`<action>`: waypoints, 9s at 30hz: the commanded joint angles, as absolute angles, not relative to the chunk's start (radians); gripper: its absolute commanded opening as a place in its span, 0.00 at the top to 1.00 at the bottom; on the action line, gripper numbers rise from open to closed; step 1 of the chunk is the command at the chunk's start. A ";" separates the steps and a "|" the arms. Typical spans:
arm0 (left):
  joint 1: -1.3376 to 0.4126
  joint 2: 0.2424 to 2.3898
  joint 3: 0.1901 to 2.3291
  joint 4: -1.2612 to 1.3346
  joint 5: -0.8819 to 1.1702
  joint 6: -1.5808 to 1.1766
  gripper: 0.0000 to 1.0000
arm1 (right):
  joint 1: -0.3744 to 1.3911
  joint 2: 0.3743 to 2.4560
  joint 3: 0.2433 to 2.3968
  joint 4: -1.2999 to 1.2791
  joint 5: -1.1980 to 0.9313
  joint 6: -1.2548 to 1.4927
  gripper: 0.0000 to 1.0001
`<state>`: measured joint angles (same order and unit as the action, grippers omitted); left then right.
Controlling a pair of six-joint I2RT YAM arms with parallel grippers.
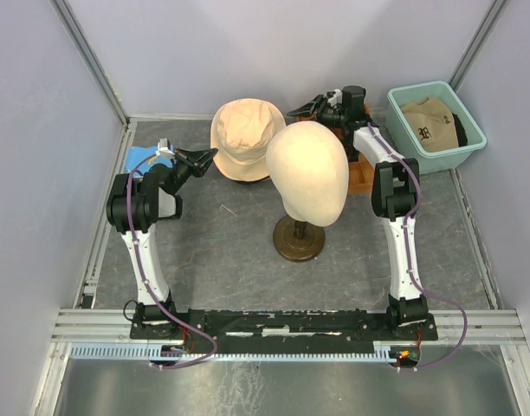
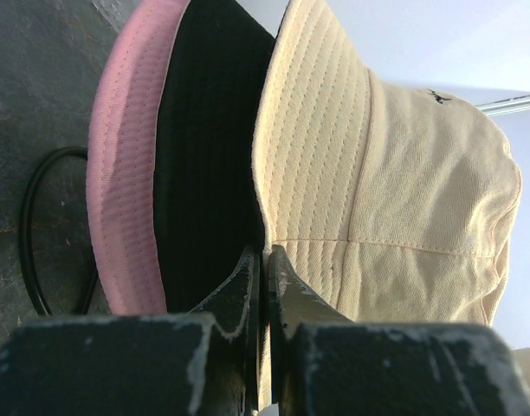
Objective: Stack the hats
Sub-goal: Stack the hat on the hat.
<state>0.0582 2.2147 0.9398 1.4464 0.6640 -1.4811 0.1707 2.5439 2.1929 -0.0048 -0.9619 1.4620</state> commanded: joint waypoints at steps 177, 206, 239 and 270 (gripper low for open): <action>0.026 2.187 1.170 0.708 0.808 -1.190 0.97 | 0.172 2.373 1.584 0.565 -0.966 1.671 1.00; 0.083 2.108 1.095 0.433 0.824 -0.948 0.97 | 0.120 2.409 1.813 -0.413 -0.737 1.037 1.00; 0.089 2.076 1.213 0.288 0.808 -0.880 0.89 | 0.129 2.439 1.820 -0.134 -0.818 1.205 0.87; 0.095 1.703 1.201 -0.119 0.613 -0.490 0.69 | 0.025 2.274 1.740 0.110 -0.764 1.341 0.51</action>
